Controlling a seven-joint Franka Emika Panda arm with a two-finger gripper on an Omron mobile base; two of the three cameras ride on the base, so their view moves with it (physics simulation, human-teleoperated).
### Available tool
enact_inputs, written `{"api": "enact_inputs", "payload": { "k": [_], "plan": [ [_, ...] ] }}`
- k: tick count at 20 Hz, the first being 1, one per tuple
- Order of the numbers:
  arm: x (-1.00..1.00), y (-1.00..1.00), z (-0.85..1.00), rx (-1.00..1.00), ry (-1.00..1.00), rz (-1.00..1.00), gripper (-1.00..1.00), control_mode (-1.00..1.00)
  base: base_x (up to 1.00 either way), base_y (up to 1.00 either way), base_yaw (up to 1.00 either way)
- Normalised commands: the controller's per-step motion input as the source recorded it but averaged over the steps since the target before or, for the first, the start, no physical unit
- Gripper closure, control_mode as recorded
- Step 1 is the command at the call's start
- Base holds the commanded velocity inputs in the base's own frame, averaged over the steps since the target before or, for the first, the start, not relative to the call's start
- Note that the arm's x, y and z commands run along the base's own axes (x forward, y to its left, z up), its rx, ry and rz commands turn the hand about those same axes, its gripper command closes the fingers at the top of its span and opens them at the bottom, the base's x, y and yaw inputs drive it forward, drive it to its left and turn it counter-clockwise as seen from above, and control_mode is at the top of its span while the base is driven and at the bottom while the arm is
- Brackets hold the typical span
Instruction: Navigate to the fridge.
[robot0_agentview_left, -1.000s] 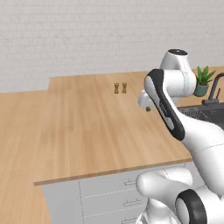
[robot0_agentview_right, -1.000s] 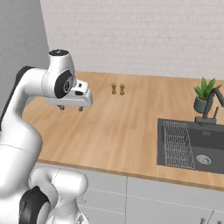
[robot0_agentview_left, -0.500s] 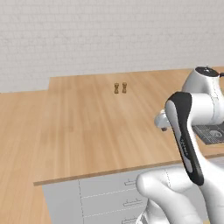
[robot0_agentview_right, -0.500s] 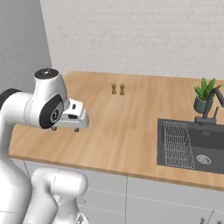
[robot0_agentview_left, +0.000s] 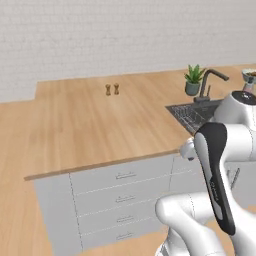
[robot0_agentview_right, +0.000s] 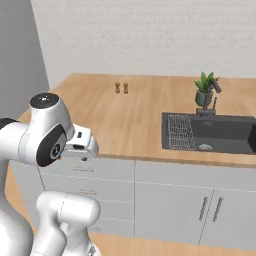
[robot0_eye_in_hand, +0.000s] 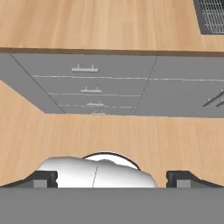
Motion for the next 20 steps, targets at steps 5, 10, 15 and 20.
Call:
{"api": "enact_inputs", "payload": {
  "k": [5, 10, 15, 20],
  "plan": [
    [0.0, 0.0, 0.0, 0.0, 0.0, 0.0, -1.0, 1.0, -0.47, -0.61, -0.46],
    [0.0, 0.0, 0.0, 0.0, 0.0, 0.0, -1.0, 1.0, -0.12, -0.35, -0.57],
    [0.0, 0.0, 0.0, 0.0, 0.0, 0.0, -1.0, 1.0, 0.0, -0.28, -0.56],
    [0.0, 0.0, 0.0, 0.0, 0.0, 0.0, -1.0, 1.0, 0.0, -0.4, -0.58]
  ]
}}
